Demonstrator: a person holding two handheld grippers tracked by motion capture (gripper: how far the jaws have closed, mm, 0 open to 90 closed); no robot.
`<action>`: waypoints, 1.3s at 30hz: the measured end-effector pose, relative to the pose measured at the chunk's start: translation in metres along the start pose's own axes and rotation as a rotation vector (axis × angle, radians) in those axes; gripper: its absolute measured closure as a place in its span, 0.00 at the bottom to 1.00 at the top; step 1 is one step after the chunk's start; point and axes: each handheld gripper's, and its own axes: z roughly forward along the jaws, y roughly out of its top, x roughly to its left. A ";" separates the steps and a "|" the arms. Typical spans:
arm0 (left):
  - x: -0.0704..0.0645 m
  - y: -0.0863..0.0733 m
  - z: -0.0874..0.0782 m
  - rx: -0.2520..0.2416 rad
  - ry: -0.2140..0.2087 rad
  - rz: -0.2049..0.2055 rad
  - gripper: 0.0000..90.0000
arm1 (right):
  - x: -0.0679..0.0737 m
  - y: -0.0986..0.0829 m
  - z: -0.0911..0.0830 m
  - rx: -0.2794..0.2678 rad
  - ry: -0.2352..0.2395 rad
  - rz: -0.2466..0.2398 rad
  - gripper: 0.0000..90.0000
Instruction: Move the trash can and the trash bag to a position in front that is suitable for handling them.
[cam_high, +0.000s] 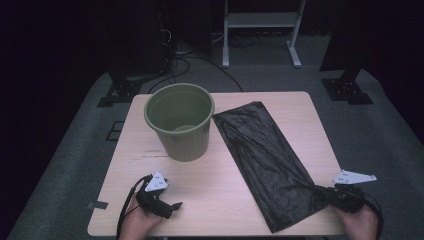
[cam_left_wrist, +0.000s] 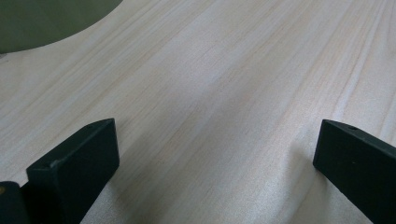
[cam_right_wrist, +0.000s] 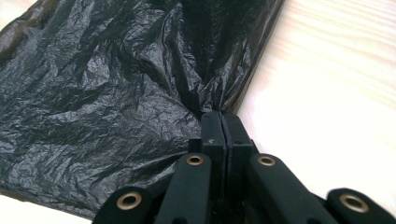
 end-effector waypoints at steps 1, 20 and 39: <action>0.000 0.000 0.000 0.000 0.000 0.000 0.00 | 0.000 -0.003 -0.004 0.000 0.000 0.002 0.99; 0.000 0.000 0.000 0.000 0.002 -0.002 0.00 | 0.006 -0.022 -0.042 -0.034 -0.085 0.039 0.48; -0.001 0.001 0.000 0.002 0.004 -0.002 0.00 | 0.024 0.058 0.021 -0.016 -0.062 -0.023 0.00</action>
